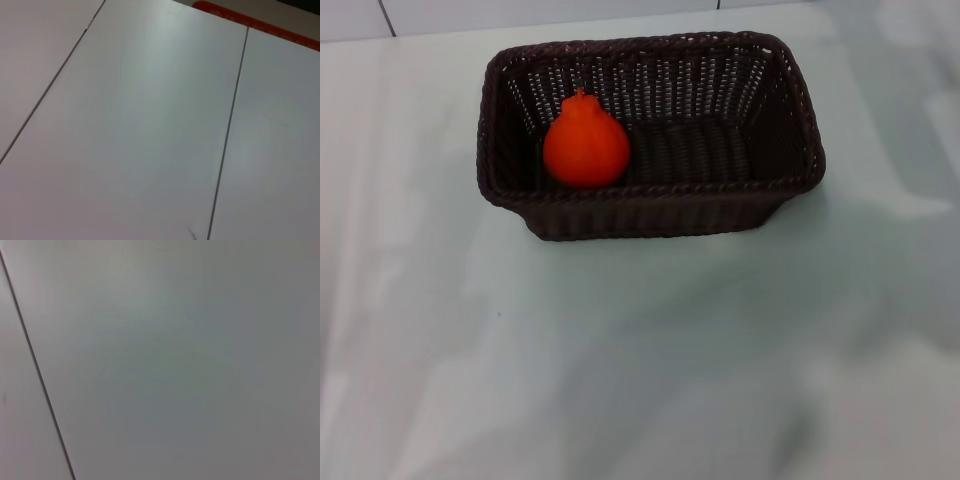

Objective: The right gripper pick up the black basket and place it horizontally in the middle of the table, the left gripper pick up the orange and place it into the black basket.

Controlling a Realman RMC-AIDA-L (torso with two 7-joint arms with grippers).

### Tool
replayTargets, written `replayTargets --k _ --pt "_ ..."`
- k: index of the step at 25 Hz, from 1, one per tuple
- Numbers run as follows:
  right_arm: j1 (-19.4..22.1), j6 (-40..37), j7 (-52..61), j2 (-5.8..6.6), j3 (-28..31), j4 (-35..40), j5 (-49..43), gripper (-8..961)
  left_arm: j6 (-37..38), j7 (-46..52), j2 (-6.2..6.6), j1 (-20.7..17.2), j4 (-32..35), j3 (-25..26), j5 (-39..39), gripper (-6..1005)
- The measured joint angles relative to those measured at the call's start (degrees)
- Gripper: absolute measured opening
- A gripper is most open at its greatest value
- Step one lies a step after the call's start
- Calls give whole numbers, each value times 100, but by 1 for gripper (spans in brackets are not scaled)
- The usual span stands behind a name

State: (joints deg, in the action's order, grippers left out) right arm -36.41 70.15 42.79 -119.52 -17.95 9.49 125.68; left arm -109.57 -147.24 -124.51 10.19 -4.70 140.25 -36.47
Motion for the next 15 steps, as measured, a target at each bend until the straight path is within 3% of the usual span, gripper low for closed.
replayTargets --k 15 --pt "11 0 2 0 3 -48 0 683 -11 -7 6 29 -4 11 0 877"
